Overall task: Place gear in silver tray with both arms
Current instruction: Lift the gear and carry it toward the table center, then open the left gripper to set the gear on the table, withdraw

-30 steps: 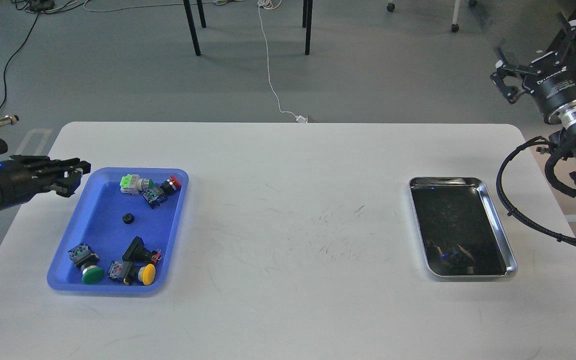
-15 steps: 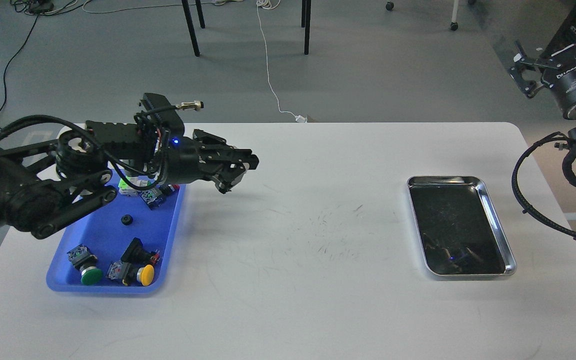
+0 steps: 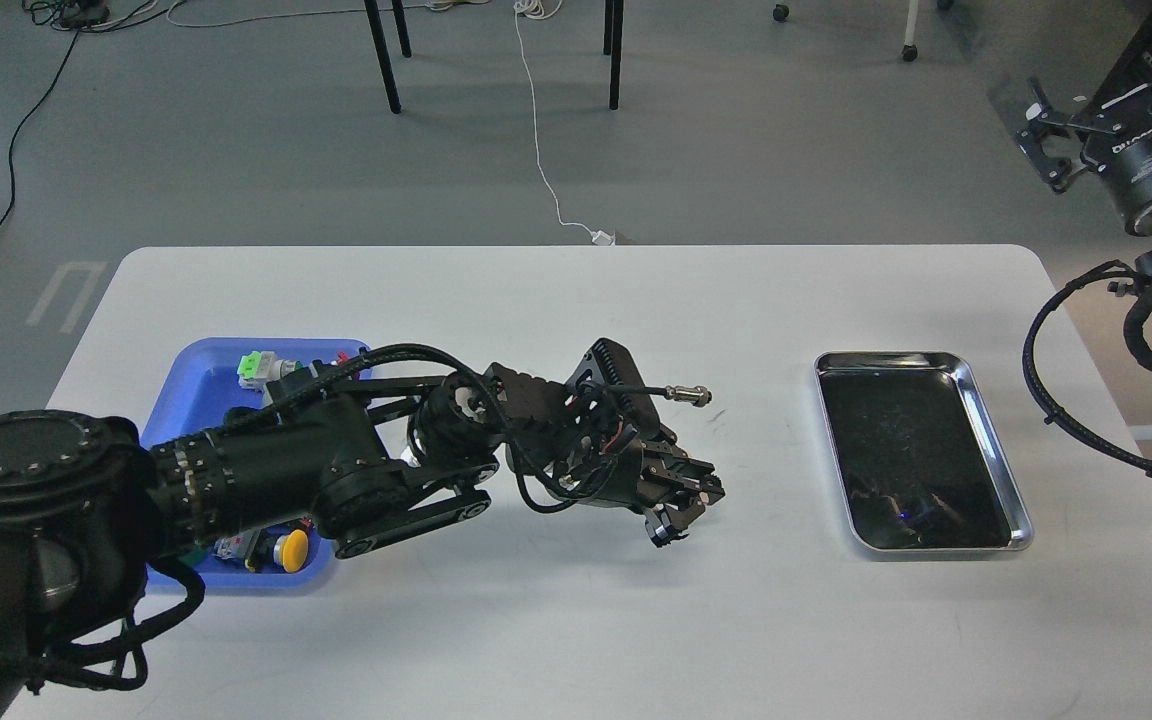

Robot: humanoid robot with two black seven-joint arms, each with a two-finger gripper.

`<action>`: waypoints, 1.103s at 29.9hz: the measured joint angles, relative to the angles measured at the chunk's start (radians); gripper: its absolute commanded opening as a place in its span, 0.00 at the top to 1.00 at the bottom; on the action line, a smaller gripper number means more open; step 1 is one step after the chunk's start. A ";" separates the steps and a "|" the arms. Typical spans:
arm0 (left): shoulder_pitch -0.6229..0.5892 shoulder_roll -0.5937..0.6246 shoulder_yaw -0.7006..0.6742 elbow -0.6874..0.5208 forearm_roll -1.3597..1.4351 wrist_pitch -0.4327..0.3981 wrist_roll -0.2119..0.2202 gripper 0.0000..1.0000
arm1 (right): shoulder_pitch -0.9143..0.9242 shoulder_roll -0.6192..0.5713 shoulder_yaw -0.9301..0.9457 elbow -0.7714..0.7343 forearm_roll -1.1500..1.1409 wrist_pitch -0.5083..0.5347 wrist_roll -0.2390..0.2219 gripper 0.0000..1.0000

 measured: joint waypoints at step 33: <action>-0.006 0.213 -0.250 -0.006 -0.607 0.014 0.003 0.03 | 0.238 -0.041 -0.227 0.006 -0.112 0.000 -0.001 0.01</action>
